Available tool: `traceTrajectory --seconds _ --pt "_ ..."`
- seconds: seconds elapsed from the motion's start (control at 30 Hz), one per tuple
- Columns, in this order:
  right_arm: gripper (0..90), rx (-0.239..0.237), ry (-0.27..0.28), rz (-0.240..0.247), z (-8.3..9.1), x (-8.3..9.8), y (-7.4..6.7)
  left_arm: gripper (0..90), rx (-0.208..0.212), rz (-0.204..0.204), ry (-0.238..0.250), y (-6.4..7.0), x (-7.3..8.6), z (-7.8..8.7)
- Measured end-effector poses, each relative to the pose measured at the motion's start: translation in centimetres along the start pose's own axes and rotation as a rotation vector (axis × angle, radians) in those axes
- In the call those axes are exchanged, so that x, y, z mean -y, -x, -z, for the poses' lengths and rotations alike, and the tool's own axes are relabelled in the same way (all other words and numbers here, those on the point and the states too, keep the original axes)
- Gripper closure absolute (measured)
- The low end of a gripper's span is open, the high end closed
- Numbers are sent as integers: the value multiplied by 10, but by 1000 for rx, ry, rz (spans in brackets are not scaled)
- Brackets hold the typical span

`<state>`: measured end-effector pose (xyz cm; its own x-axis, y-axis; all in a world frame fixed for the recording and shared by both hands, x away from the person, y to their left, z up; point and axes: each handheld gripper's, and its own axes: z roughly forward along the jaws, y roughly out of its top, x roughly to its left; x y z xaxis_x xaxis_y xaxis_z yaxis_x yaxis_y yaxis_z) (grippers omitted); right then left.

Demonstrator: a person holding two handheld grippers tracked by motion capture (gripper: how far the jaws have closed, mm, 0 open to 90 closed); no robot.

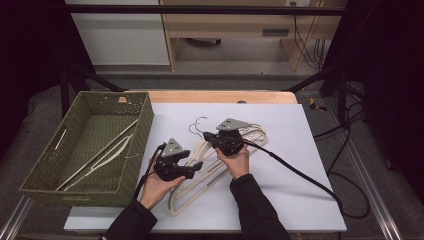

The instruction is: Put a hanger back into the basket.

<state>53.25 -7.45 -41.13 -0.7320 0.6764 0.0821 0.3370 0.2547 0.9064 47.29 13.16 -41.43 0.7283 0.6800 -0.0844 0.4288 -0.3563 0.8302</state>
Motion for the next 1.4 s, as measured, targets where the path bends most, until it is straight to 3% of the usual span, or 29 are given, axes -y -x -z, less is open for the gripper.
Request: traceTrajectory --seconds 0.1,0.3,0.47,0.57,0.67,0.83,0.97,1.07,1.23,1.4 --pt "896 -9 14 20 5 0 -2 439 49 38 -23 -3 -8 -13" --pt "895 -25 29 26 16 2 -5 616 74 44 -57 0 -12 -27" --pt "894 -30 23 27 21 3 -6 794 119 105 -53 1 -12 -30" --pt "889 -33 15 27 24 3 -7 812 111 113 -55 4 -13 -28" --pt "877 -39 20 28 36 3 -9 839 143 137 -31 8 -12 -24" --pt "788 -42 44 27 63 7 -11 856 148 101 -8 23 -14 -18" --pt "670 -35 79 6 95 16 -8 857 134 63 -1 33 -17 -11" --pt "634 -21 90 -25 113 22 -2 857 128 48 12 35 -19 -5" --pt "496 13 112 -73 139 35 10 856 118 18 43 36 -25 14" --pt "354 38 123 -77 155 44 16 857 109 -17 85 36 -35 36"
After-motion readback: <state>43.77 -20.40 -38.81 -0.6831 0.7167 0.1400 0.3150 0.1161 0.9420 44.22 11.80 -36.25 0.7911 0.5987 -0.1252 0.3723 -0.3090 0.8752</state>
